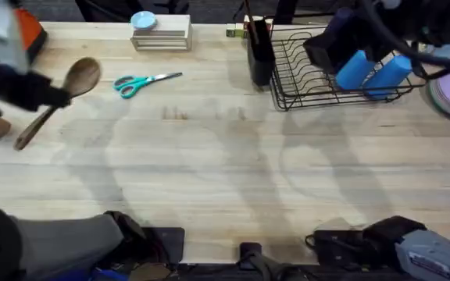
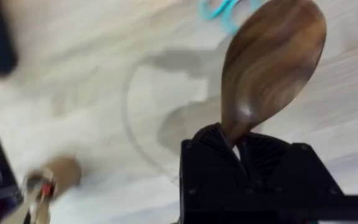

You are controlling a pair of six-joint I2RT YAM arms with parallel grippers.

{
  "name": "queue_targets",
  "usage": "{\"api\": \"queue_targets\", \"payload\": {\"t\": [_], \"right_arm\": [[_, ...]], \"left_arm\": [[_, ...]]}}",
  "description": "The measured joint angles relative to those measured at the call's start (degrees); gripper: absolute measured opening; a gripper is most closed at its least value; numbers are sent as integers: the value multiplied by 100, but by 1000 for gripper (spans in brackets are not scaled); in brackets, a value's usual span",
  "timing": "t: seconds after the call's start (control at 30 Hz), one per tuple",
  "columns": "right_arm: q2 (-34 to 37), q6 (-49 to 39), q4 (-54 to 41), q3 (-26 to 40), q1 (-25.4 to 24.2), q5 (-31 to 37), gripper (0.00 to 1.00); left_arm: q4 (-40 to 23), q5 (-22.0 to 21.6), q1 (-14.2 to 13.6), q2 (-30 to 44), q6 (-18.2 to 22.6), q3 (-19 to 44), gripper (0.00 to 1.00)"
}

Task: Pick up the spoon on the table one by one and put them onto the rack

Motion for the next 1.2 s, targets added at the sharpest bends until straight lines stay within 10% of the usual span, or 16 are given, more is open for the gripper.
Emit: {"api": "queue_targets", "payload": {"t": [0.43,1.2], "right_arm": [[-129,242,-127,0,-356,22,992],[-656,262,-505,0,-356,125,992]], "left_arm": [[791,928,-2229,-80,-1065,35,50],[5417,2046,-5353,-76,-3551,85,41]]}}
